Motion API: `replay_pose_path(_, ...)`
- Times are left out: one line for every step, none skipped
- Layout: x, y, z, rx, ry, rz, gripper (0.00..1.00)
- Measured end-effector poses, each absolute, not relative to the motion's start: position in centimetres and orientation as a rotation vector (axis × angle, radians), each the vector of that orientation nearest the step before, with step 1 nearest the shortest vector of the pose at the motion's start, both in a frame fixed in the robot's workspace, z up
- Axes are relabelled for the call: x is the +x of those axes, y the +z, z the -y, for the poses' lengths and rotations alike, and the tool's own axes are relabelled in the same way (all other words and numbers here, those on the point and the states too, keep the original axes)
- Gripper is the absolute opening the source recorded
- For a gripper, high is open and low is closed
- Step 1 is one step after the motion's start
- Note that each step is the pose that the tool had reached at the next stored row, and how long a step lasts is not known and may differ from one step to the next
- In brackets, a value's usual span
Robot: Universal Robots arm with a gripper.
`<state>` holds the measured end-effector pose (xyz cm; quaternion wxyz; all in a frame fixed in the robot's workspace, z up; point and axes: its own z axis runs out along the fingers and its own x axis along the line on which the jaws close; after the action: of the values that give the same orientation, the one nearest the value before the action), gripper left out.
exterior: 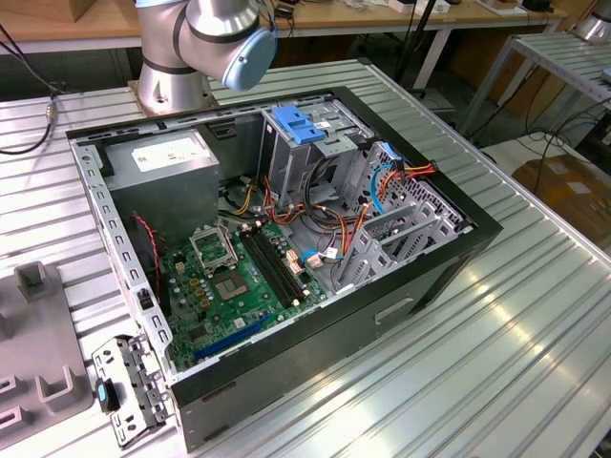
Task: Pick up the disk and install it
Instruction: 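Pick up the disk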
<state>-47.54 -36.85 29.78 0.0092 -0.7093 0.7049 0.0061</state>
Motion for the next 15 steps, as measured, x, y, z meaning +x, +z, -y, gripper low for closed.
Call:
replay_pose_path(-47.45, 29.78, 36.85, -2.213, 0.019, -2.204, 0.56)
replay_pose_path(-47.41, 29.77, 36.86, -2.210, 0.019, -2.207, 0.56)
replay_pose_path(-47.39, 29.76, 36.86, -2.208, 0.019, -2.209, 0.56)
replay_pose_path(-47.37, 29.75, 36.87, -2.205, 0.018, -2.212, 0.56)
replay_pose_path(-47.36, 29.74, 36.87, -2.206, 0.016, -2.213, 0.56)
replay_pose_path(-47.36, 29.73, 36.87, -2.206, 0.015, -2.214, 0.56)
replay_pose_path(-47.36, 29.73, 36.86, -2.206, 0.015, -2.214, 0.56)
replay_pose_path(-47.36, 29.72, 36.86, -2.206, 0.015, -2.214, 0.56)
replay_pose_path(-47.36, 29.72, 36.86, -2.206, 0.015, -2.214, 0.54)
replay_pose_path(-47.36, 29.71, 36.87, -2.207, 0.014, -2.214, 0.47)
replay_pose_path(-47.36, 29.70, 36.87, -2.207, 0.013, -2.215, 0.47)
replay_pose_path(-47.37, 29.67, 36.91, -2.207, 0.011, -2.216, 0.47)
replay_pose_path(-47.35, 29.66, 36.93, -2.204, 0.009, -2.221, 0.47)
replay_pose_path(-47.30, 29.67, 36.94, -2.199, 0.008, -2.227, 0.47)
replay_pose_path(-47.25, 29.66, 36.94, -2.194, 0.008, -2.233, 0.47)
